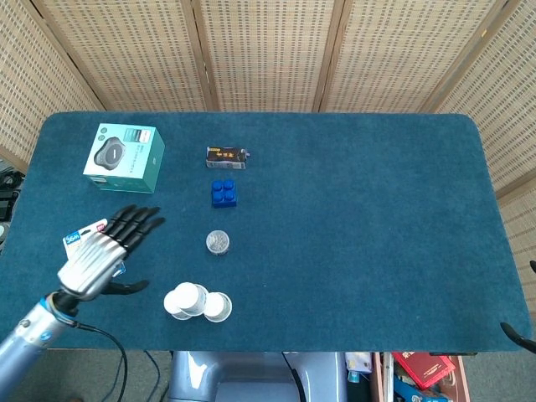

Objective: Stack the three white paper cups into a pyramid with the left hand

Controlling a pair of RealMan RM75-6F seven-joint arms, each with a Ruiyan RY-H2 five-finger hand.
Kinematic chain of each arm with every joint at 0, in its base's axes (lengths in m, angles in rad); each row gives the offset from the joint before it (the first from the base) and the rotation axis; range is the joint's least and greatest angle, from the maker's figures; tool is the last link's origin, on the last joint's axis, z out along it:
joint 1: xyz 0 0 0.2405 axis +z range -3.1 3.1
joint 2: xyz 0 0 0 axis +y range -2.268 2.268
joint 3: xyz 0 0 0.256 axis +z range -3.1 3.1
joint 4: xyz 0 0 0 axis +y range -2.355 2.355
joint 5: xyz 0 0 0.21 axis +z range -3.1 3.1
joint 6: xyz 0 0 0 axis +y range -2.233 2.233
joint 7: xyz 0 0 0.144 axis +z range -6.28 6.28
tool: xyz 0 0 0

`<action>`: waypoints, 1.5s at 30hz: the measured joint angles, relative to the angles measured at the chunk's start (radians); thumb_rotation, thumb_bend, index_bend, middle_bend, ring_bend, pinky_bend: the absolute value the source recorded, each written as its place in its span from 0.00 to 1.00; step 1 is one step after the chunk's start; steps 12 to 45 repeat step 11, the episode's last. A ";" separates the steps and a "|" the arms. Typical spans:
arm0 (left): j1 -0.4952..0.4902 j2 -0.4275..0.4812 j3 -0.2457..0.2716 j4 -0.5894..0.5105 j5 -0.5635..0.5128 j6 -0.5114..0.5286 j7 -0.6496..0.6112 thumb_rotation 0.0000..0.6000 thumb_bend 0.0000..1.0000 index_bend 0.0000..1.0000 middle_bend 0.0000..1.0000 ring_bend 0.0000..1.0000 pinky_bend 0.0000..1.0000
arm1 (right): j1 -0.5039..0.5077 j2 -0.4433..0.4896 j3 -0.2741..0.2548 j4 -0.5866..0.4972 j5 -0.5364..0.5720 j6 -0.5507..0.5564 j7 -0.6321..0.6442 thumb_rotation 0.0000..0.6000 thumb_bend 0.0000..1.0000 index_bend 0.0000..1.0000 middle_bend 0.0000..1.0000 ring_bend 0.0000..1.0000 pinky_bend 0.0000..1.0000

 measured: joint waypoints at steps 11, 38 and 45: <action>0.239 -0.104 0.011 0.218 -0.175 0.195 -0.052 1.00 0.19 0.00 0.00 0.00 0.00 | 0.000 -0.005 -0.015 0.003 -0.032 0.004 -0.004 1.00 0.00 0.00 0.00 0.00 0.00; 0.239 -0.104 0.011 0.218 -0.175 0.195 -0.052 1.00 0.19 0.00 0.00 0.00 0.00 | 0.000 -0.005 -0.015 0.003 -0.032 0.004 -0.004 1.00 0.00 0.00 0.00 0.00 0.00; 0.239 -0.104 0.011 0.218 -0.175 0.195 -0.052 1.00 0.19 0.00 0.00 0.00 0.00 | 0.000 -0.005 -0.015 0.003 -0.032 0.004 -0.004 1.00 0.00 0.00 0.00 0.00 0.00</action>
